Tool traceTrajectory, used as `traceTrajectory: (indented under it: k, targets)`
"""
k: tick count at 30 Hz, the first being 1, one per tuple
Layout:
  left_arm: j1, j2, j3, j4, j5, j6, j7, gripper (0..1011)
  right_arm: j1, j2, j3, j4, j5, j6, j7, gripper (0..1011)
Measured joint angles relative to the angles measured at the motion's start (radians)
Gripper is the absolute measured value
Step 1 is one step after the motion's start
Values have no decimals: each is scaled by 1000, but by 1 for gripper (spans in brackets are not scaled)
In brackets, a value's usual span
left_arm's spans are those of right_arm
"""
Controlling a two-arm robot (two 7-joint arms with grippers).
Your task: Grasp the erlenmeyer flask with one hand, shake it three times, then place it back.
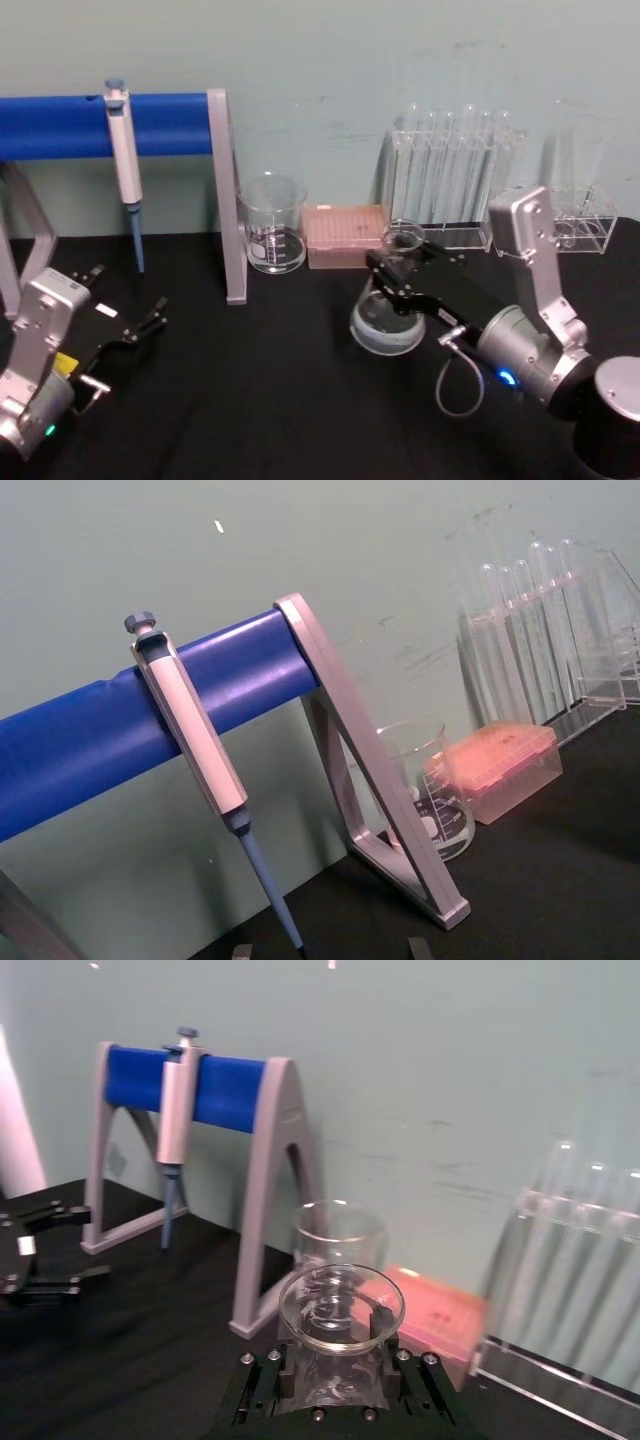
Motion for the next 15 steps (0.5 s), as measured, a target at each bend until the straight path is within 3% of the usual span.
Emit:
traceTrajectory:
  k: [15]
  targets:
    - [0,0,0,0,0,0,0,1001,34,-19,-92,17,28,1,95,451]
